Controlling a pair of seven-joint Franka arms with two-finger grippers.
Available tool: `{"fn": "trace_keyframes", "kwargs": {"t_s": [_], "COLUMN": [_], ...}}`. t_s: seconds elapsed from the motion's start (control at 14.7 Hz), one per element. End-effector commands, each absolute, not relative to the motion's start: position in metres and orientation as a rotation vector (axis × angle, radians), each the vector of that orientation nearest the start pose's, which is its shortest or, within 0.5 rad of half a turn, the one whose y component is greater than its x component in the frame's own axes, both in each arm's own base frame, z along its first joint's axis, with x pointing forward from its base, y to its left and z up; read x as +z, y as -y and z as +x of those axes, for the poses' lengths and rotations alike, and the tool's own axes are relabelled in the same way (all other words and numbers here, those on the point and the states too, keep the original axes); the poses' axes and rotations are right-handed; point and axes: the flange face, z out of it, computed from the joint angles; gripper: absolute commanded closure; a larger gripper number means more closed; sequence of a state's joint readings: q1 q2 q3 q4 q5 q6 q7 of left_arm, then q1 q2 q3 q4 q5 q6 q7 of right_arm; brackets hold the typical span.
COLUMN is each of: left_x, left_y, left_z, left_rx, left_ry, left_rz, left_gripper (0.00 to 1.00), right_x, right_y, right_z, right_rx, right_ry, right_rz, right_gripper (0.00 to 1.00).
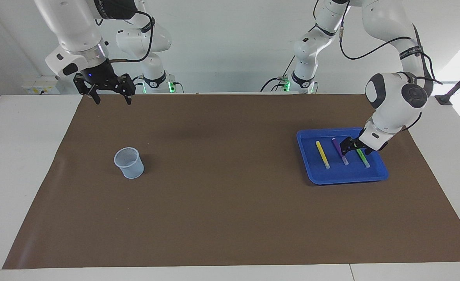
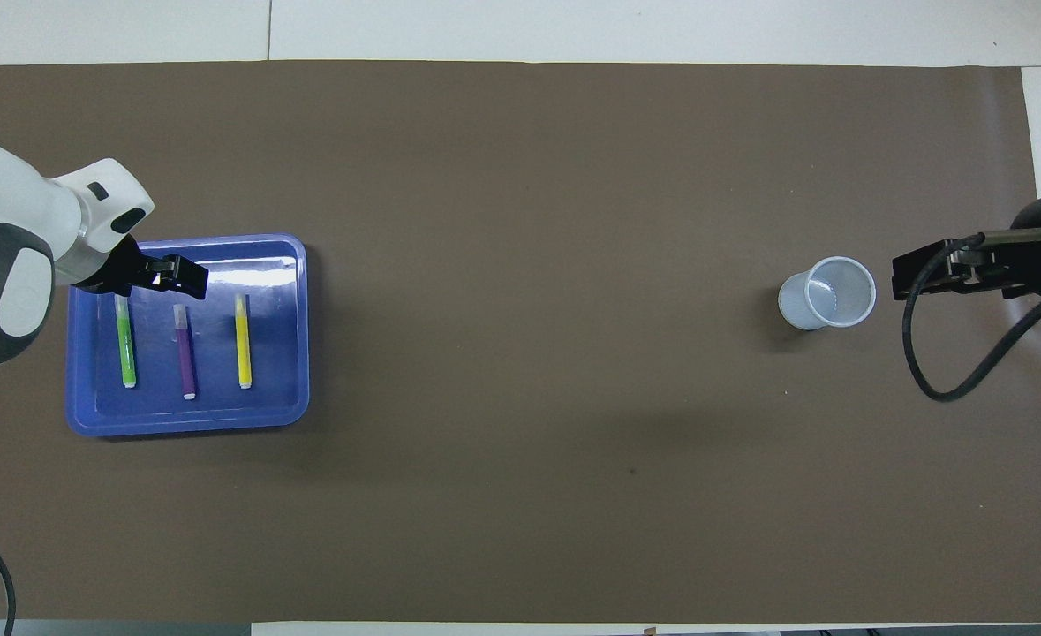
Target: Right arm passes pens to left for tray arrangement
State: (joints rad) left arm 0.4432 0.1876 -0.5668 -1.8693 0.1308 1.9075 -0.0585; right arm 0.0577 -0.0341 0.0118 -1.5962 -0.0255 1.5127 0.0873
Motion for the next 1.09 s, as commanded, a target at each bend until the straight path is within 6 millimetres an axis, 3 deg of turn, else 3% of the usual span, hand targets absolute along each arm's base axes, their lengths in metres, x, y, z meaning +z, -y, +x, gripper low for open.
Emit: {"fn": "trace_keyframes", "kwargs": {"t_s": [0.0, 0.2, 0.34, 0.48, 0.75, 0.82, 0.95, 1.02], "left_x": [0.493, 0.569, 0.597, 0.604, 0.597, 0.603, 0.646, 0.652], "left_y": [0.08, 0.087, 0.089, 0.088, 0.083, 0.086, 0.088, 0.086], "left_z": [0.569, 0.534, 0.51, 0.499, 0.517, 0.518, 0.517, 0.516], "left_rx": [0.196, 0.194, 0.201, 0.25, 0.179, 0.176, 0.148, 0.157], "left_ry": [-0.12, -0.106, -0.107, -0.105, 0.041, 0.03, 0.004, 0.0], "left_rz": [-3.093, -3.084, -3.09, -3.084, -3.188, -3.187, -3.186, -3.182], "left_gripper": [0.0, 0.0, 0.0, 0.0, 0.0, 0.0, 0.0, 0.0], "right_x": [0.627, 0.627, 0.627, 0.627, 0.627, 0.627, 0.627, 0.627], "right_y": [-0.031, -0.031, -0.031, -0.031, -0.031, -0.031, -0.031, -0.031], "right_z": [0.531, 0.531, 0.531, 0.531, 0.531, 0.531, 0.532, 0.531], "right_rx": [0.055, 0.055, 0.055, 0.055, 0.055, 0.055, 0.057, 0.055], "right_ry": [-0.02, -0.02, -0.02, -0.02, -0.02, -0.02, -0.02, -0.02], "right_rz": [-3.152, -3.152, -3.152, -3.152, -3.152, -3.152, -3.15, -3.152], "right_gripper": [0.0, 0.0, 0.0, 0.0, 0.0, 0.0, 0.0, 0.0]}}
